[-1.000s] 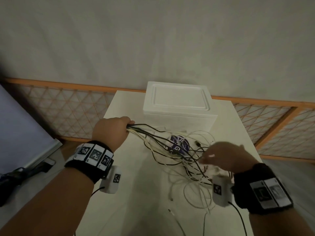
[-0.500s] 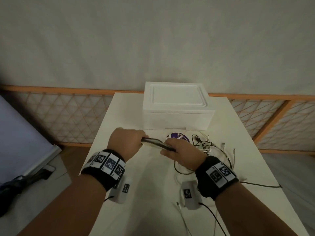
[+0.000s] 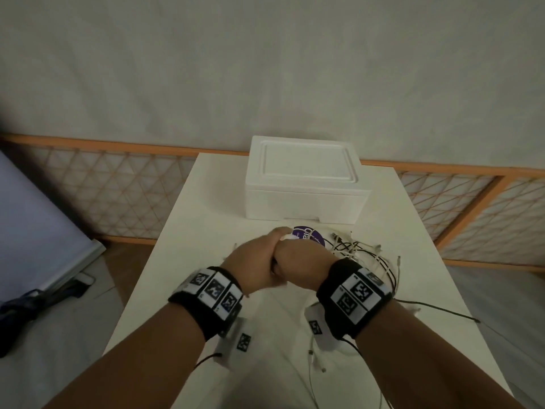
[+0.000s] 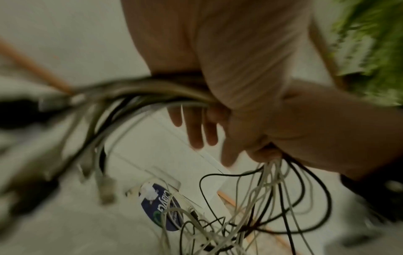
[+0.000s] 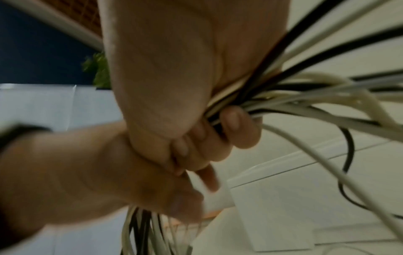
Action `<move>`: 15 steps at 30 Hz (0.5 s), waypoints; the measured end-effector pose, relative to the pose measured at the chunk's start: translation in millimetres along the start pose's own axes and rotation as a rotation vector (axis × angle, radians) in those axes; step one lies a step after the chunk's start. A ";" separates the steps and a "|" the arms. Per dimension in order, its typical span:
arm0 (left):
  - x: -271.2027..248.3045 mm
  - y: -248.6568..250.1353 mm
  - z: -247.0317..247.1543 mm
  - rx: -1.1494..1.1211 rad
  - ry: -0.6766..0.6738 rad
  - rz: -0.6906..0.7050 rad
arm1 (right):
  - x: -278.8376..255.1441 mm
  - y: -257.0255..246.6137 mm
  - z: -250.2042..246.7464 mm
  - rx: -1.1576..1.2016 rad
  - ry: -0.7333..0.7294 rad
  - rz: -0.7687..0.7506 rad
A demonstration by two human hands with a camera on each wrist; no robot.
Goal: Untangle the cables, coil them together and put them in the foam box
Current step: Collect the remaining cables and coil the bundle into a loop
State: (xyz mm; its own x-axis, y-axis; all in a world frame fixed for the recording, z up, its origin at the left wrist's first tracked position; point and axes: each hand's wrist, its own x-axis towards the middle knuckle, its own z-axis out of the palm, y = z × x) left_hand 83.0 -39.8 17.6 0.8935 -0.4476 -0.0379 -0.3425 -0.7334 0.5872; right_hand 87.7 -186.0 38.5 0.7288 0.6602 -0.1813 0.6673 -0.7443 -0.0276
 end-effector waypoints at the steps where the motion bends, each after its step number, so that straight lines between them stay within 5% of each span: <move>1: 3.7 6.0 3.6 -0.032 0.052 -0.023 | 0.8 2.3 -1.8 -0.015 0.000 0.019; 8: 17.7 27.0 4.0 0.393 0.028 -0.051 | -13.5 22.6 18.9 0.410 0.136 0.199; 15: 18.9 12.9 -42.4 0.661 0.112 -0.147 | -70.3 95.2 51.8 0.256 0.210 0.486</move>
State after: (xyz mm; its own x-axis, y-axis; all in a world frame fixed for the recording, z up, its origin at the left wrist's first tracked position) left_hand 107.8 -36.0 58.8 0.9566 -0.2903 0.0257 -0.2893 -0.9566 -0.0355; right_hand 92.0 -308.5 -2.3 0.9740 0.2237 -0.0345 0.2100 -0.9500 -0.2311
